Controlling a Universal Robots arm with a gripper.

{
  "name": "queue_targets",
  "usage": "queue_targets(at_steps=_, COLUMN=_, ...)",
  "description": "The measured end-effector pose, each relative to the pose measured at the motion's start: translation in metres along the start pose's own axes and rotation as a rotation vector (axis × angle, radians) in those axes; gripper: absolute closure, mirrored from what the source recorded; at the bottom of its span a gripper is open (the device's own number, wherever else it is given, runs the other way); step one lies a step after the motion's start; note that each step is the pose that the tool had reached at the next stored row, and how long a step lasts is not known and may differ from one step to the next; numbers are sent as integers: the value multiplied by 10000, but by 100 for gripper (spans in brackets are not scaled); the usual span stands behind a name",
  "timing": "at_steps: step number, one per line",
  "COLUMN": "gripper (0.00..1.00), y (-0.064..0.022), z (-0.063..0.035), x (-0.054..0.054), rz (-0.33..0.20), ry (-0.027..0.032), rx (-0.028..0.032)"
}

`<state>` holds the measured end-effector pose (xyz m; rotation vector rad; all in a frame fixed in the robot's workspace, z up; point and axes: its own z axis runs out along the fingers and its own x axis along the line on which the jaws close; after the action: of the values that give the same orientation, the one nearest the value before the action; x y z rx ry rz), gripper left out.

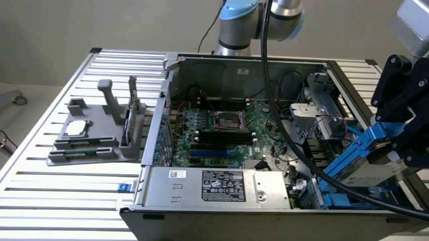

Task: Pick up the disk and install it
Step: 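Insert the disk into the insertion slot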

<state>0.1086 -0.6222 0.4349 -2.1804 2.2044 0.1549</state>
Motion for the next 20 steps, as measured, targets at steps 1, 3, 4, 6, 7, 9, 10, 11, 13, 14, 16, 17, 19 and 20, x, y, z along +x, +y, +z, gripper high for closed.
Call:
queue_targets(at_steps=1, gripper=67, y=0, z=2, x=0, rz=-1, ry=-23, rx=-4)
queue_targets(at_steps=3, gripper=67, y=0, z=7, x=0, rz=-4, ry=-84, rx=-6)
queue_targets(at_steps=4, gripper=67, y=-1, z=10, x=1, rz=-8, ry=-116, rx=-7)
queue_targets(at_steps=6, gripper=67, y=-5, z=14, x=0, rz=-33, ry=-135, rx=-10)
queue_targets(at_steps=7, gripper=67, y=-10, z=13, x=0, rz=-55, ry=-135, rx=-12)
queue_targets(at_steps=9, gripper=67, y=-20, z=13, x=1, rz=-103, ry=-135, rx=-17)
queue_targets(at_steps=10, gripper=67, y=-23, z=13, x=0, rz=-131, ry=-134, rx=-20)
queue_targets(at_steps=11, gripper=67, y=-23, z=13, x=1, rz=-159, ry=-133, rx=-23)
queue_targets(at_steps=13, gripper=67, y=-23, z=15, x=3, rz=-221, ry=-131, rx=-29)
queue_targets(at_steps=14, gripper=67, y=-24, z=16, x=5, rz=-255, ry=-129, rx=-33)
queue_targets(at_steps=16, gripper=67, y=-25, z=19, x=10, rz=-309, ry=-125, rx=-39)
queue_targets(at_steps=17, gripper=67, y=-25, z=22, x=11, rz=-326, ry=-124, rx=-40)
queue_targets(at_steps=19, gripper=67, y=-27, z=30, x=16, rz=-360, ry=-124, rx=-43)
queue_targets(at_steps=20, gripper=67, y=-28, z=35, x=17, rz=-374, ry=-124, rx=-45)
